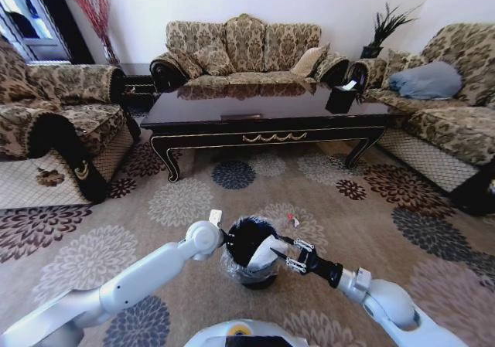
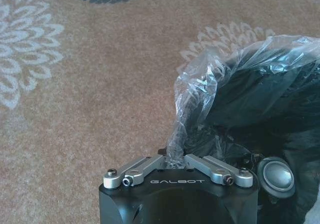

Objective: Move to the front of the table and pick up the trash from the floor, then place it into the trash bin.

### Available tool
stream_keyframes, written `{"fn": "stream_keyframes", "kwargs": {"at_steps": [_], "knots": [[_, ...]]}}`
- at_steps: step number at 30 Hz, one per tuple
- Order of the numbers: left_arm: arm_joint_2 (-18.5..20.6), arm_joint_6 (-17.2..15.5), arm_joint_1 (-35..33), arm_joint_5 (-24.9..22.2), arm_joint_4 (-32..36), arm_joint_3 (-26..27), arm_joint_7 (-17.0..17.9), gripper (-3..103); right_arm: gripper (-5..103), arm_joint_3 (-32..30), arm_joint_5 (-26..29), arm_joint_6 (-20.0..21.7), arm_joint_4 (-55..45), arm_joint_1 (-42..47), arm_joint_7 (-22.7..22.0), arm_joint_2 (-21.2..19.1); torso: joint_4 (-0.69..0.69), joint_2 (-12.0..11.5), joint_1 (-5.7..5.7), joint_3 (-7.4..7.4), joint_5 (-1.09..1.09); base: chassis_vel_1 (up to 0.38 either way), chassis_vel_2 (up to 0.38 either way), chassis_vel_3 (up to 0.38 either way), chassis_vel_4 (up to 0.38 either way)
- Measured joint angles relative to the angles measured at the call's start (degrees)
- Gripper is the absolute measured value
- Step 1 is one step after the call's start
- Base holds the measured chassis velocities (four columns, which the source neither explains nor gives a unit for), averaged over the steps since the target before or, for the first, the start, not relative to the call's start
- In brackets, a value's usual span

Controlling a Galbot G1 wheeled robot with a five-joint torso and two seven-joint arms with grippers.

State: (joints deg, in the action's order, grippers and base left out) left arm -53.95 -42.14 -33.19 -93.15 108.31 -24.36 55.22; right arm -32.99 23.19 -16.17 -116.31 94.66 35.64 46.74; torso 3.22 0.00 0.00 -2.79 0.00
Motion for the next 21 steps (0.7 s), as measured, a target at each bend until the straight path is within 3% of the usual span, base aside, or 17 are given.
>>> {"fn": "stream_keyframes", "kwargs": {"at_steps": [2, 4, 7, 10, 12, 13, 14, 18, 19, 21], "knots": [[0.35, 0.00, -0.30, 0.02, 0.38, 0.29, 0.00, 0, 77, 0.22, 0.79, 0.37, -0.52, -0.02, -0.50, 0.18, 0.00, 0.00, 0.00, 0.00, 0.00, 0.000, 0.000, 0.000, 0.000], [0.48, 0.00, -0.39, 0.03, 0.49, 0.32, 0.00, 0, 77, 0.37, 1.98, 0.74, -0.93, 0.01, -0.66, 0.29, 0.00, 0.00, 0.00, 0.00, 0.00, 0.000, 0.000, 0.000, 0.000], [0.60, 0.00, -0.55, 0.12, 0.68, 0.32, 0.00, 0, 93, 0.96, 8.80, 3.87, -3.65, 1.19, -2.53, 0.48, 0.00, 0.00, 0.00, 0.00, 0.00, 0.000, 0.000, 0.000, 0.000], [0.51, 0.00, -0.64, 0.22, 0.78, 0.32, 0.00, 0, 97, 1.03, 10.94, 5.68, -5.12, 1.45, -3.36, 0.44, 0.01, 0.00, 0.00, 0.00, -0.01, 0.000, 0.000, 0.000, 0.000], [0.37, 0.00, -0.68, 0.36, 0.88, 0.23, 0.00, 0, 99, 1.68, 12.11, 8.01, -7.47, 1.85, -7.65, 0.31, 0.00, 0.00, 0.00, 0.00, 0.00, 0.000, 0.000, 0.000, 0.000], [0.28, 0.00, -0.70, 0.39, 0.94, 0.19, 0.03, 0, 100, 1.75, 9.81, 8.69, -8.20, 1.65, -10.66, 0.49, 0.00, 0.00, 0.00, 0.00, -0.01, 0.000, 0.000, 0.000, 0.000], [0.28, 0.00, -0.70, 0.39, 0.94, 0.19, 0.03, 0, 100, 1.75, 9.81, 8.69, -8.20, 1.65, -10.66, 0.49, 0.00, 0.00, 0.00, 0.00, -0.01, 0.000, 0.000, 0.000, 0.000], [0.05, 0.00, -0.96, 0.60, 1.21, 0.03, 0.24, 0, 100, 1.70, -8.06, 9.05, -9.07, -0.26, -18.81, 1.44, 0.00, 0.00, 0.00, 0.00, 0.00, 0.000, 0.000, 0.000, 0.000], [0.07, 0.00, -1.04, 0.62, 1.24, 0.01, 0.28, 0, 100, 1.50, -10.99, 9.25, -8.98, -0.23, -19.36, 1.47, -0.01, 0.00, 0.00, 0.00, 0.01, 0.000, 0.000, 0.000, 0.000], [0.16, 0.00, -1.22, 0.63, 1.44, 0.02, 0.36, 0, 100, 1.06, -11.77, 10.58, -8.79, 0.47, -18.86, 1.17, -0.01, 0.00, 0.00, 0.00, 0.00, 0.000, 0.000, 0.000, 0.000]]}}
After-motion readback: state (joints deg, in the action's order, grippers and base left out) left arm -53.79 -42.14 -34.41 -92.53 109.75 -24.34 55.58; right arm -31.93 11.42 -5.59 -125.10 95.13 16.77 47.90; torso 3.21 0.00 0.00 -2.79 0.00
